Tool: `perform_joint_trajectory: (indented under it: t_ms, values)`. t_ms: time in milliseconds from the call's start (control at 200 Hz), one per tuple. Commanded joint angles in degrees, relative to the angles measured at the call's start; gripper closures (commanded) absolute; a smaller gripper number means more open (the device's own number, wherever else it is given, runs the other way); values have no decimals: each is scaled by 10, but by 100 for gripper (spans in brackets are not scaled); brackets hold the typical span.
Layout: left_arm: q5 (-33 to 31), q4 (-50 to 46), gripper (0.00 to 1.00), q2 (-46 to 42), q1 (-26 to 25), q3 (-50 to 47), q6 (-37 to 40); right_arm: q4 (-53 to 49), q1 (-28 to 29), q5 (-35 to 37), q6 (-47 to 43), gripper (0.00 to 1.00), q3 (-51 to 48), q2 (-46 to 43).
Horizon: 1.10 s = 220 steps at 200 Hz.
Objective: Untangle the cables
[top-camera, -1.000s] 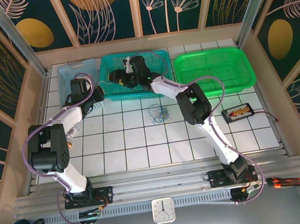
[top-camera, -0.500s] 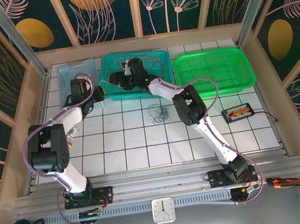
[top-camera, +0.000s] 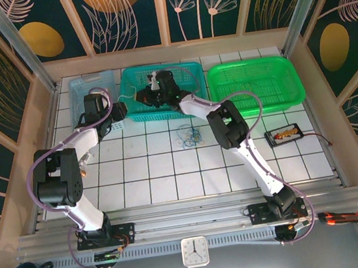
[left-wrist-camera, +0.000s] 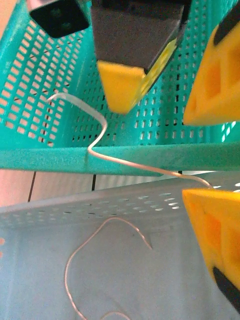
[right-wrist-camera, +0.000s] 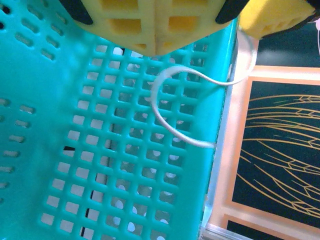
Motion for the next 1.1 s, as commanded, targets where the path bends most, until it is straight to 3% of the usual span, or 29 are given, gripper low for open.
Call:
perform_joint_trajectory:
  t_ms: [0, 110, 280, 520, 786, 926, 1096]
  values:
    - [-2, 13, 53, -16, 0, 0, 9, 53, -4, -8, -4, 100, -25, -68]
    - [-8, 12, 41, -32, 3, 1, 7, 68, -3, -7, -3, 100, -43, -86]
    - [-4, 17, 49, -45, 12, 0, -1, 67, -7, -5, 2, 100, -42, -85]
    - [8, 8, 45, -23, 14, 18, 1, 67, -11, 4, 1, 73, -69, -91]
    - [22, 0, 42, 27, 15, 49, 0, 73, -14, 10, 2, 56, -98, -100]
    - [30, 1, 48, 46, 15, 57, 0, 80, -17, 17, 5, 43, -115, -107]
    - [34, 3, 65, 61, 15, 64, -1, 80, -23, 25, 7, 36, -125, -110]
